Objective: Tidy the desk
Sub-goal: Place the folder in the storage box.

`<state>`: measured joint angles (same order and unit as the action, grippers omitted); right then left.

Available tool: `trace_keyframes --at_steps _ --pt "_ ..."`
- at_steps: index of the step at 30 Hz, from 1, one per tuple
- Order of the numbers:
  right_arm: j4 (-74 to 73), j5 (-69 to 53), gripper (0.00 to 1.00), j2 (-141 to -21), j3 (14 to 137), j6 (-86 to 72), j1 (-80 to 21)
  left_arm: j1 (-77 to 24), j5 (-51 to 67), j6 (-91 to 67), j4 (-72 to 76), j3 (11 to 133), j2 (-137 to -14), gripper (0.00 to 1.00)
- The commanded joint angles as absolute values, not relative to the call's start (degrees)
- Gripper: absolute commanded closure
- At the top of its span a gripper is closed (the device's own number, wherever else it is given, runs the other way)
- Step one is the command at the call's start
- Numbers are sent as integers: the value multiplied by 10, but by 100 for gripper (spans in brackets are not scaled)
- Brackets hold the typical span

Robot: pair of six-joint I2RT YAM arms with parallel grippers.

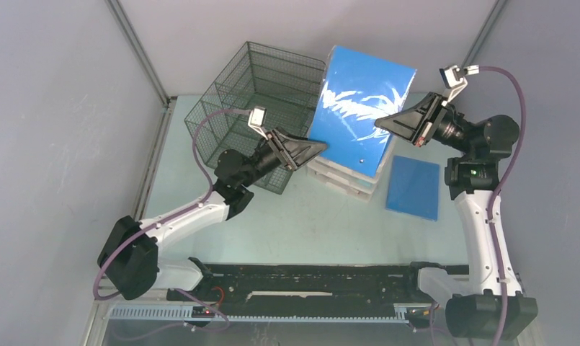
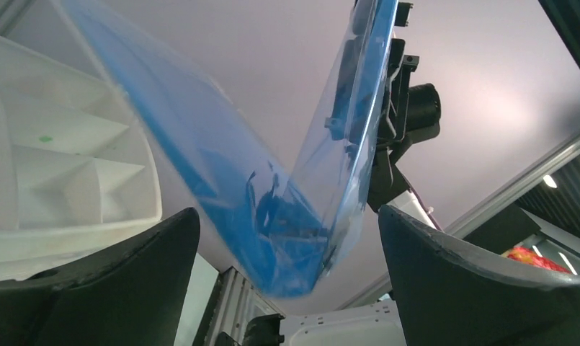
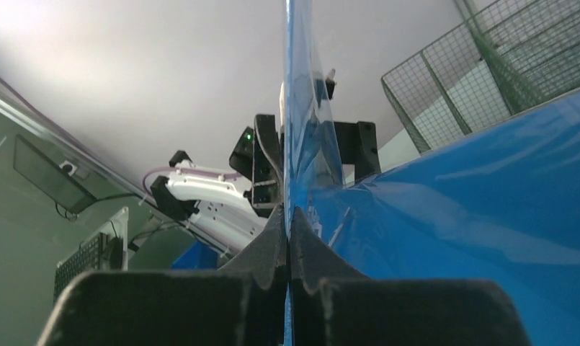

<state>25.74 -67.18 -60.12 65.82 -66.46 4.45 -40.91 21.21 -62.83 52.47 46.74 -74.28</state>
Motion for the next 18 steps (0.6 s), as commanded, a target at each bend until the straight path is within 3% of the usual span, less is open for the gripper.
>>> trace_keyframes --at_steps 1,11,13,16,18 --pt "172 -693 100 -589 661 -580 19 -401 256 -656 579 504 -747 0" --pt "36 -704 100 -566 653 -445 1 -387 303 -668 622 497 -737 3" --pt "50 -702 100 -562 640 -451 2 -385 308 -668 624 497 -733 7" --pt "46 -699 100 -559 637 -443 2 -381 315 -667 626 496 -729 20" --pt "45 -699 100 -559 637 -441 3 -380 319 -667 626 494 -728 22"
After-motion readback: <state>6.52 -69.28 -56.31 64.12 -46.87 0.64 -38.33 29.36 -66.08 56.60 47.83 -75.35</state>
